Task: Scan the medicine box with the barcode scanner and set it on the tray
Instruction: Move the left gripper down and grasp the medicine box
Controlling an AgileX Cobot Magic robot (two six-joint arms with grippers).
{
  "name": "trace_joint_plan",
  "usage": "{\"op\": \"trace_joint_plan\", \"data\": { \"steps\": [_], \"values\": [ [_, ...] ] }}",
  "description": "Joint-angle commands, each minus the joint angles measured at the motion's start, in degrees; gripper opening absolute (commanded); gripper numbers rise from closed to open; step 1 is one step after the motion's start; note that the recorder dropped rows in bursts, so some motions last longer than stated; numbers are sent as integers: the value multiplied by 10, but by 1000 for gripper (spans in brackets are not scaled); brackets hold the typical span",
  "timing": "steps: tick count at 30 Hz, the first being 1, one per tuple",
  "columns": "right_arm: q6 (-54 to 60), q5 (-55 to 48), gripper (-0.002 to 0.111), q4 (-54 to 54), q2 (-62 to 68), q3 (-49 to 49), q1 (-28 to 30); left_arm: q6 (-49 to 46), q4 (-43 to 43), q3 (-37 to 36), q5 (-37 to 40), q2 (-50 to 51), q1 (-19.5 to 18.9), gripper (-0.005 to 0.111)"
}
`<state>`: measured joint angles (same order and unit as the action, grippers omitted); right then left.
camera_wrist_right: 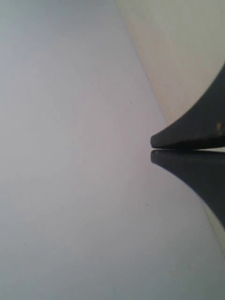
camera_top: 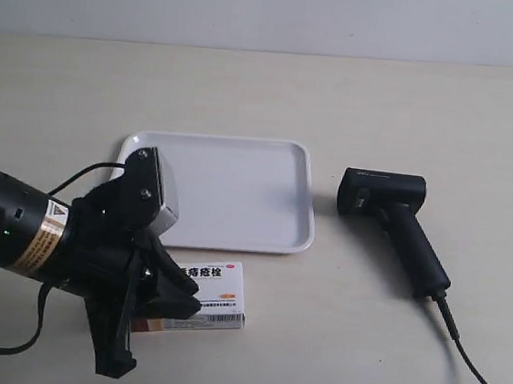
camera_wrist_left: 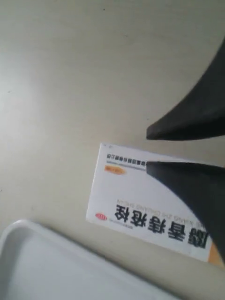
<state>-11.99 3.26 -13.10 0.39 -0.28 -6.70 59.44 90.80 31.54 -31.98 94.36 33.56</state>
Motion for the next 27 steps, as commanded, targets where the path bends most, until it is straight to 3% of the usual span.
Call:
{"op": "trace_joint_plan", "data": {
  "steps": [1, 6, 15, 18, 25, 27],
  "values": [
    [6, -4, 1, 2, -4, 3, 4, -41, -49, 3, 43, 11, 19, 51],
    [16, -6, 1, 2, -4, 3, 4, -56, -52, 3, 85, 24, 19, 105],
    [16, -6, 1, 2, -4, 3, 4, -149, -61, 6, 52, 93, 19, 102],
    [16, -6, 1, 2, -4, 3, 4, -157, -62, 6, 50, 93, 19, 84],
    [15, -6, 1, 2, -4, 3, 4, -175, -57, 27, 58, 69, 19, 1],
    [15, -5, 1, 1, 7, -5, 4, -175, -38, 38, 39, 49, 19, 1]
  ]
}}
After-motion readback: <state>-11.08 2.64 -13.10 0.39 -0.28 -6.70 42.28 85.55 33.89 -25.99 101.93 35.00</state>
